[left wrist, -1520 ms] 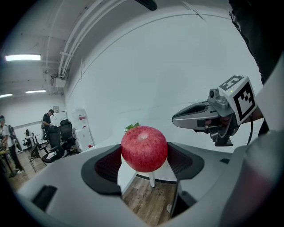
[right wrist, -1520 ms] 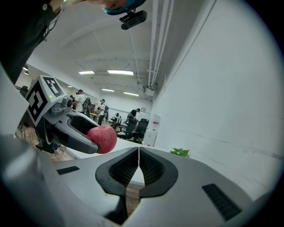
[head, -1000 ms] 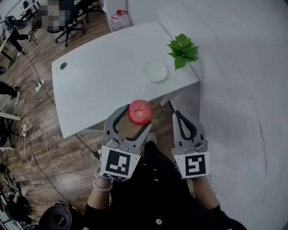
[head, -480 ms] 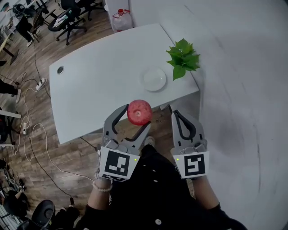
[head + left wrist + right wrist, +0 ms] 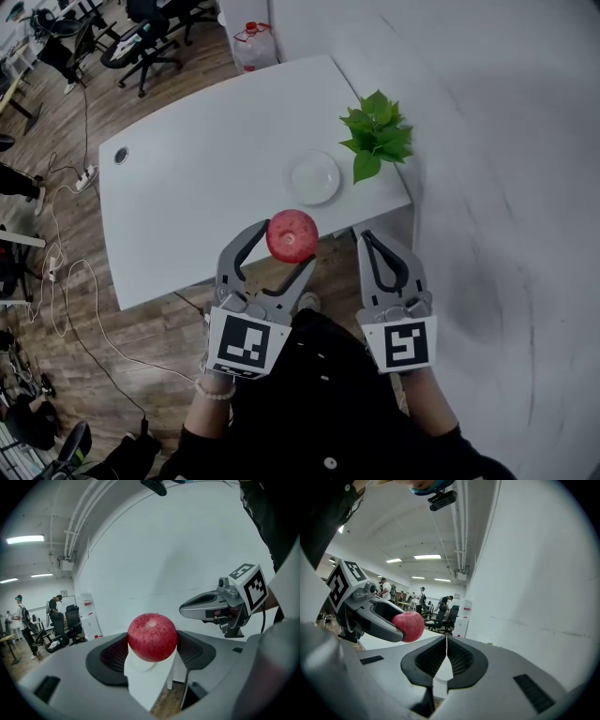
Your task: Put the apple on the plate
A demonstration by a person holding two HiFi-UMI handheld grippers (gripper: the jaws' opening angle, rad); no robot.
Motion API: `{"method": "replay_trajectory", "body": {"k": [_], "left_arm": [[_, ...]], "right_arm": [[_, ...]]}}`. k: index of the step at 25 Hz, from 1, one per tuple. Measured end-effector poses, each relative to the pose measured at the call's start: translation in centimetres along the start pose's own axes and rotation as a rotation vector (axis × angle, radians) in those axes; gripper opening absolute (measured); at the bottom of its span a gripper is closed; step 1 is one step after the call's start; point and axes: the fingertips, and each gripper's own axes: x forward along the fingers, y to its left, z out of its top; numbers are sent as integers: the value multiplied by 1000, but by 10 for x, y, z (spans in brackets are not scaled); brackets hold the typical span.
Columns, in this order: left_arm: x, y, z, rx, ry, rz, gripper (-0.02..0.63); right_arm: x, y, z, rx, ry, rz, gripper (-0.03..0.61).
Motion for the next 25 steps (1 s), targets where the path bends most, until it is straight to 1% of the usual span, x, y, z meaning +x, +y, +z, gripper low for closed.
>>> {"method": "replay_trajectory", "body": {"k": [3,8,11,16,18,19,24,25], "left_arm": [[5,3,2,-63,18,30,334],[14,-1,4,-3,0,5,334],[15,-2,8,-38,10,22,334],[18,-4,12,-6,1,13,334],[17,-2,14,-42,13,34,334],[17,-2,15,-48,15,38,334],[20,-6,17,2,4,15,334],[22,-7,18,24,-3,5,334]], "right_arm": [[3,-6,-2,-6,0,4,43],[2,-12,-6,3,7,-2,43],[0,-16,-6,0,2,-7,43],[-4,-21,-7,-1,1,-12,43],[-5,-23,-6,-2,-5,-15,43],[-6,-24,-5,-1,-6,-16,43],[-8,-25,-4,4,-11,-24,43],[-8,-25,-4,2,-11,-25,43]]}}
